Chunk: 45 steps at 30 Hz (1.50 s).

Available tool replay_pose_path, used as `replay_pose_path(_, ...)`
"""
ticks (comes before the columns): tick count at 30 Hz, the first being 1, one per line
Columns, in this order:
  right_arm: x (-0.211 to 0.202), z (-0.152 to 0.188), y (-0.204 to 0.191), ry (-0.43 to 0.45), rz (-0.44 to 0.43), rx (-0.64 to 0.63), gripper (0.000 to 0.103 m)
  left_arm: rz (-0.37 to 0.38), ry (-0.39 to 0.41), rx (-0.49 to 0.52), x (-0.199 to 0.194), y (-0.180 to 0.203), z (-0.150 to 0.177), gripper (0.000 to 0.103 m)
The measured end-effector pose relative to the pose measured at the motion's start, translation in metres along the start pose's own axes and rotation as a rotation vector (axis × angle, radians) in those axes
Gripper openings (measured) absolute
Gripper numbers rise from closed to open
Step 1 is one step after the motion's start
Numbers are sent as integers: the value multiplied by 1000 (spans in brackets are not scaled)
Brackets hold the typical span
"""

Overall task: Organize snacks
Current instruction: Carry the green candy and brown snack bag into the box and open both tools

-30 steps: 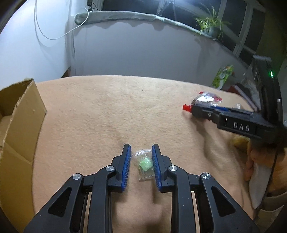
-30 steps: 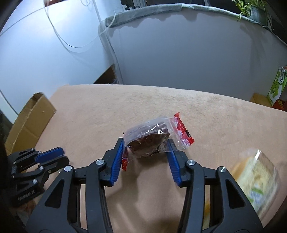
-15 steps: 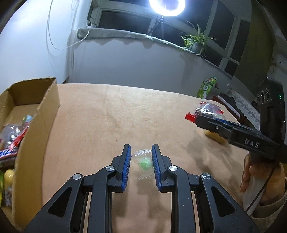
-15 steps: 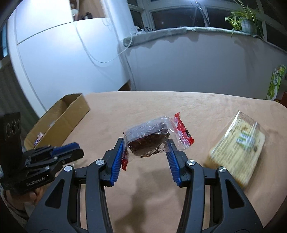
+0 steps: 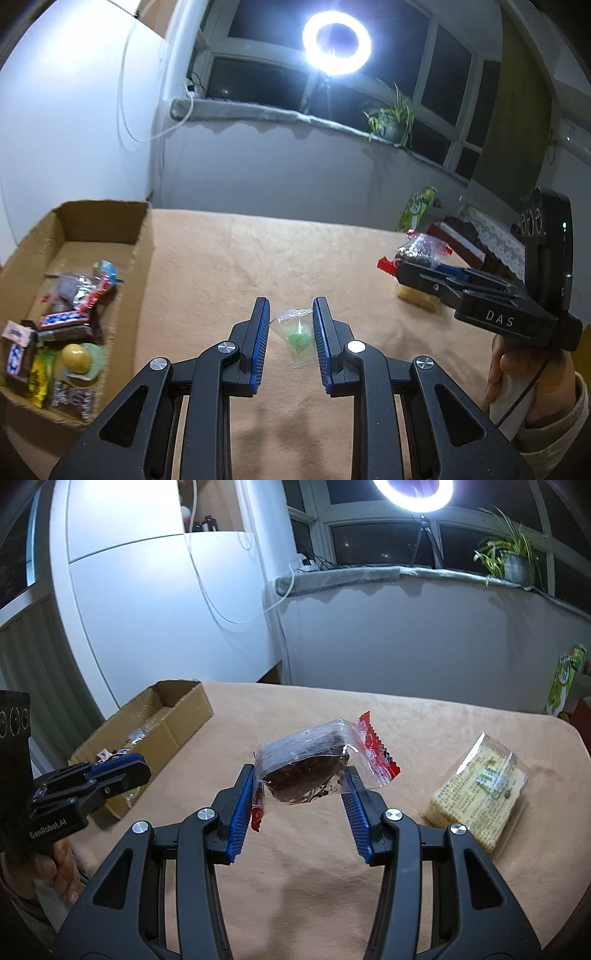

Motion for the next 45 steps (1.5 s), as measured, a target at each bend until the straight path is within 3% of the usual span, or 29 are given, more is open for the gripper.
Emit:
replay_pose_path(13,12,-23,-79,4,-72,-137,50,-103,115,-108,-55,-65,6,22)
replay_pose_path(24,58,-51,-184,-16,-195,-311,50,-240,161,-219,-90,-144,20,22)
replay_pose_path(33,93,-66,-234,-34,-243,-376,51,-235,146,-243,-83,-164,25,22)
replay_pose_path(45,114,-78,-251,-36,-262,-400,51,-233,119,-241,-69,-175,26,23)
Point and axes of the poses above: each gripper's, at about its wrist camera, not at the fingertips, and x roughly the way its jaws point, y to its right, z to its underside, the point moved 2 cm from there along x, roughly the way its jaws point, and after that the axes turned 6 degrees about -y, right-handed, at the moved point
